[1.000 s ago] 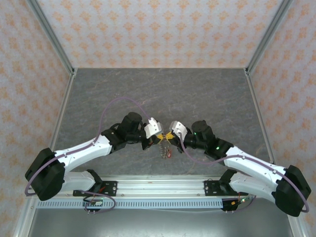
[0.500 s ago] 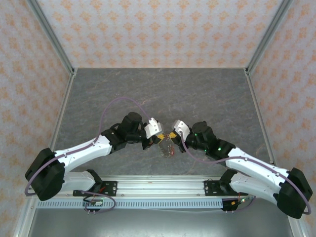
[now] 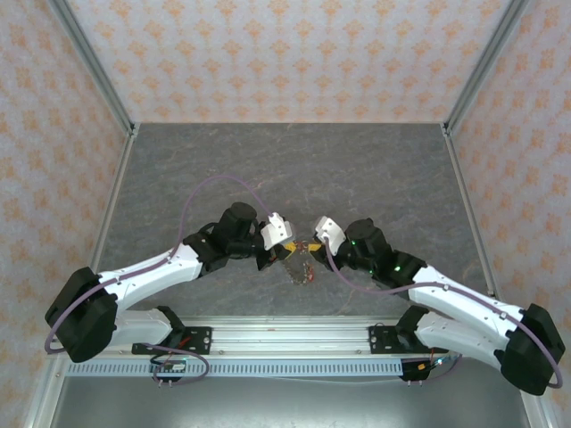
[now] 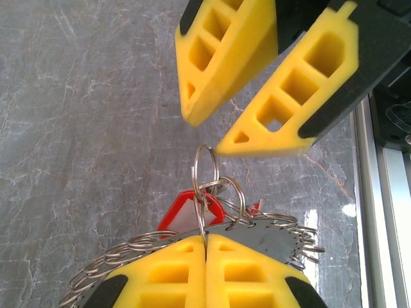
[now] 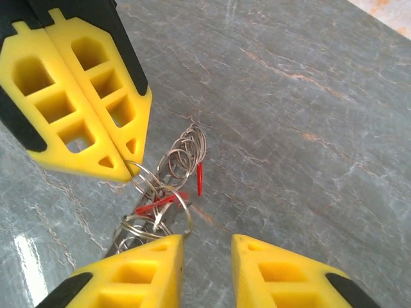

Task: Put the keys on the keyring

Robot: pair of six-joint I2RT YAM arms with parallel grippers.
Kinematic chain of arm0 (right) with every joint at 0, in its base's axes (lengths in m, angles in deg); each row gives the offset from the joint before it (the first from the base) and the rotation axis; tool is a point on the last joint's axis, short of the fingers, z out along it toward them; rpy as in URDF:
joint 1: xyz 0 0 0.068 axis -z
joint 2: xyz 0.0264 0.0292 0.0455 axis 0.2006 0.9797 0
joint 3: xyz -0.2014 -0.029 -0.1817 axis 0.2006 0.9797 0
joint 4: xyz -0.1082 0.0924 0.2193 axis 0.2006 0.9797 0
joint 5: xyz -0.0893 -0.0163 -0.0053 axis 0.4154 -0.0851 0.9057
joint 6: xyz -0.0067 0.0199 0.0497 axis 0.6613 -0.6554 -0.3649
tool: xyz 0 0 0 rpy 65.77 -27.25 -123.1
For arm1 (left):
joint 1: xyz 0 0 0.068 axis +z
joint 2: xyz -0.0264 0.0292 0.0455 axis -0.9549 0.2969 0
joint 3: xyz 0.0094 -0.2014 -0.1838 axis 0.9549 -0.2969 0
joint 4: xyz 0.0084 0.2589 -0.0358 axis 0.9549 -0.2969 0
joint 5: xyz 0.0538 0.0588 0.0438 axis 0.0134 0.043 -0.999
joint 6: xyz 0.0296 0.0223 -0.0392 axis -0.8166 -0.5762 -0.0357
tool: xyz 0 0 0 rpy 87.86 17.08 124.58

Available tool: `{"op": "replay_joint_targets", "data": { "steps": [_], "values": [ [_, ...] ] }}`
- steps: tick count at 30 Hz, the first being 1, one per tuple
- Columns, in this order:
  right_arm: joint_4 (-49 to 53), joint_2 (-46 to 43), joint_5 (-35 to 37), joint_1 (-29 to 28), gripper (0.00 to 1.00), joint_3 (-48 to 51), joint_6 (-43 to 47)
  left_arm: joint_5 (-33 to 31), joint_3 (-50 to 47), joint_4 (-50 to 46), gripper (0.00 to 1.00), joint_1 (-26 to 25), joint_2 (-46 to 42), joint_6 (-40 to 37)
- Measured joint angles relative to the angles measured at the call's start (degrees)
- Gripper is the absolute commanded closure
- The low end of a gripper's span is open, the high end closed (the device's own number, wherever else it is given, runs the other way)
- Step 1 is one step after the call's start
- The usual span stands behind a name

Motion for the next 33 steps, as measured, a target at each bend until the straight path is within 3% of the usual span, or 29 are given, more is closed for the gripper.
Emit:
{"op": "replay_joint_targets", "data": {
  "steps": [6,11,27,33],
  "values": [
    [2.71,-3.3,1.7,0.0,0.8,-0.26,2.99,1.18,0.0,-0.02,1.0,0.0,0.0,-0.04],
    [2.49,-4.63,-0.39,0.0,0.78,-0.04,2.89,2.89,0.04,0.0,1.0,-0.02,0.0,-0.04],
    [-12.07,0.76,-8.96,0.0,0.77,7.8,-7.76,5.88,0.04,2.67,1.0,0.0,0.0,1.18],
    [-8.92,-3.76,-5.42,0.0,0.74,7.8,-6.95,5.81,0.04,3.82,1.0,0.0,0.0,1.73]
  ]
}}
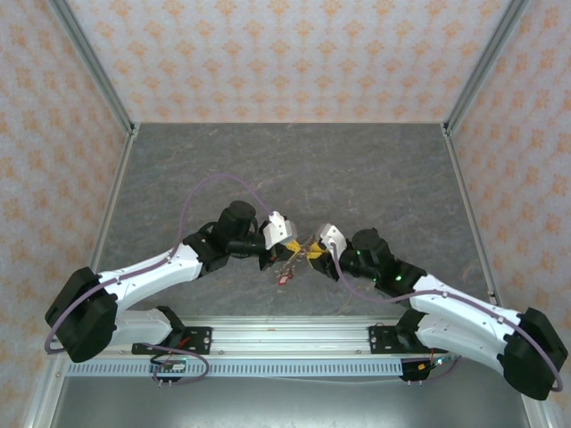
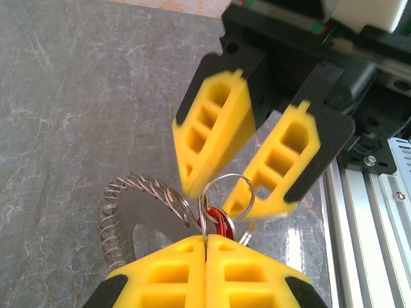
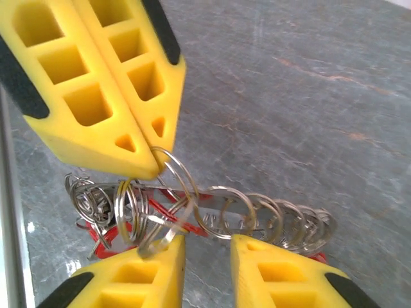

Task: Put the keys on the keyring

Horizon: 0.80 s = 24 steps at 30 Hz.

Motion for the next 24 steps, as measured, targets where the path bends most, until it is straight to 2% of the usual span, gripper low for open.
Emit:
{"op": "replay_joint_targets", "data": {
  "steps": [6,24],
  "values": [
    [5.42,-6.64,3.39,0.0,0.72,-0.44,1.44,0.0,0.0,0.02,1.0,-0.02,-0.02,0.0],
    [3.8,-2.38,3.63,0.31,0.72,-4.0,1.01,-0.2,0.0,0.0,1.0,-0.02,-0.02,-0.17]
  ]
}}
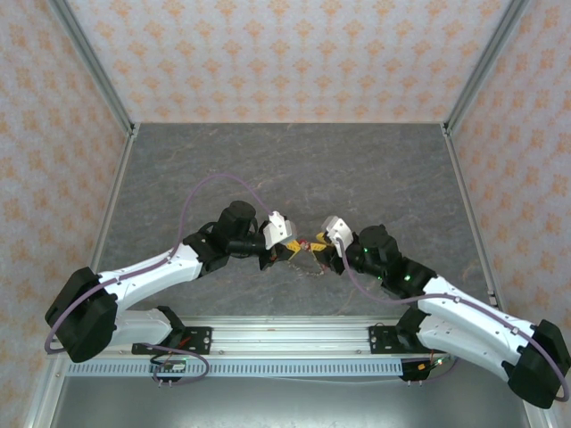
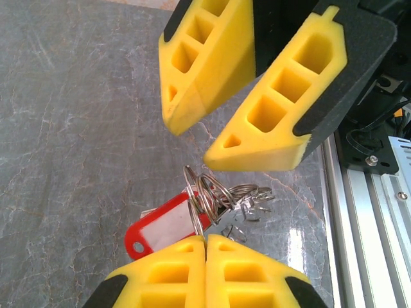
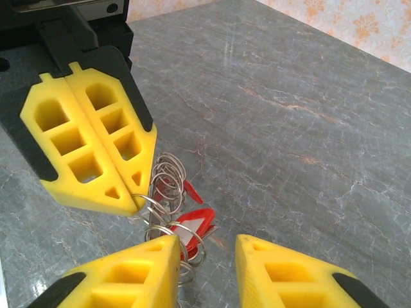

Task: Put the keys on the keyring

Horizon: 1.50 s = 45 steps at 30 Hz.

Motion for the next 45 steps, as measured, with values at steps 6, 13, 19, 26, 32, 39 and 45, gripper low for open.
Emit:
{"op": "replay_joint_targets", "data": {
  "steps": [6,13,19,26,32,39,45],
  "values": [
    [-0.48,1.18,-0.15,1.29,0.71,-0.09,0.0,-0.02,0.0,-0.02,1.0,0.0,-0.09,-0.02],
    [0.9,2.86,-4.98,1.49,0.71,-0.46,-0.26,-1.11,-0.02,-0.07,1.0,0.0,-0.48,-0.02],
    [1.79,0.96,-5.2,1.49,0.79,-0.46,-0.31,-1.4,-0.02,-0.04,1.0,0.0,-1.03,-0.04],
    [3.87,-1.05,-4.11,3.98,0.8,-1.18,2.8,-1.29,0.0,-0.07,1.0,0.0,-1.18,-0.55],
    [4.35,2.25,-9.35,4.85,0.74,-3.26,5.88,-1.29,0.0,-0.11,1.0,0.0,-1.25,-1.4],
    [4.81,4.66,-14.32,4.85,0.8,-5.09,8.63,-1.29,0.0,-0.94,1.0,0.0,-1.36,-1.55],
    [6.69,6.1,-15.1,5.84,0.8,-7.04,12.5,-1.29,0.0,-1.44,1.0,0.0,-1.9,-1.55]
  ]
}}
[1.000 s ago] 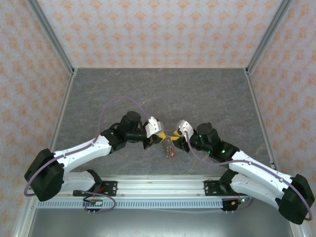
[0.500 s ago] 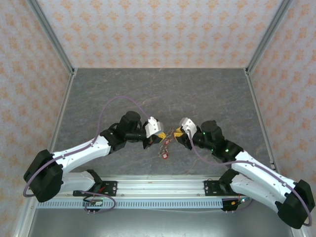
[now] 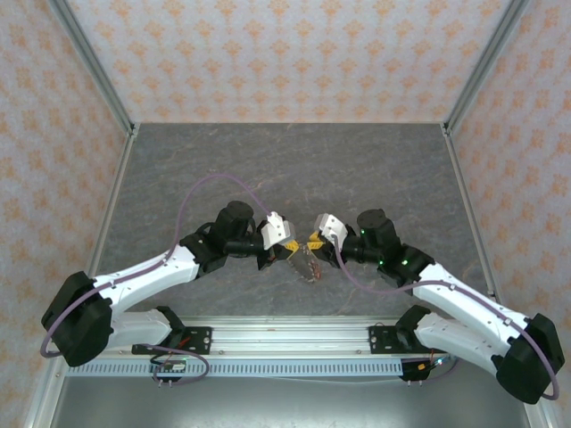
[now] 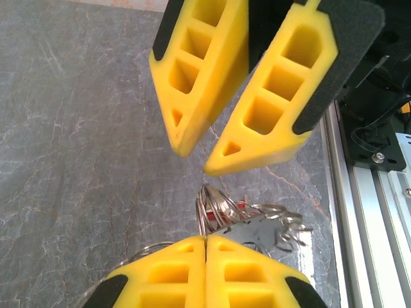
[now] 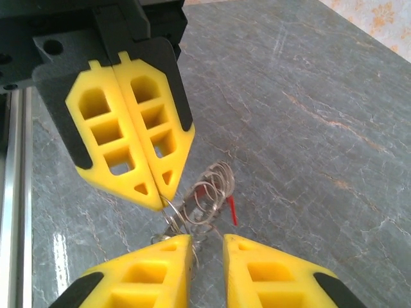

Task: Put the keys on the keyring

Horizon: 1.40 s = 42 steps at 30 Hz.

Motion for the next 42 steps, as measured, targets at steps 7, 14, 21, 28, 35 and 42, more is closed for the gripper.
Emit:
{"op": "replay_joint_targets", "data": {
  "steps": [7,14,21,28,35,42],
  "values": [
    [3.28,2.54,-1.14,0.9,0.78,-1.64,5.27,0.0,0.0,-0.22,1.0,0.0,-0.24,0.0],
    [5.14,4.22,-2.21,1.11,0.77,-2.62,9.01,0.0,0.0,-0.9,1.0,0.0,-0.24,-0.04],
    [8.85,2.91,-3.61,1.51,0.72,-4.42,12.07,0.0,0.0,-0.94,1.0,0.0,-0.26,-0.46],
    [10.27,3.06,-7.37,1.6,0.69,-5.62,15.21,0.0,0.0,-0.94,1.0,0.0,-0.26,-0.46],
    [10.25,5.16,-8.24,1.57,0.68,-5.62,17.64,0.0,0.0,-0.94,1.0,0.0,-0.26,-0.44],
    [9.57,6.08,-8.37,0.52,0.7,-5.62,18.43,-0.02,0.0,-0.94,1.0,0.0,-0.26,-0.44]
  ]
}}
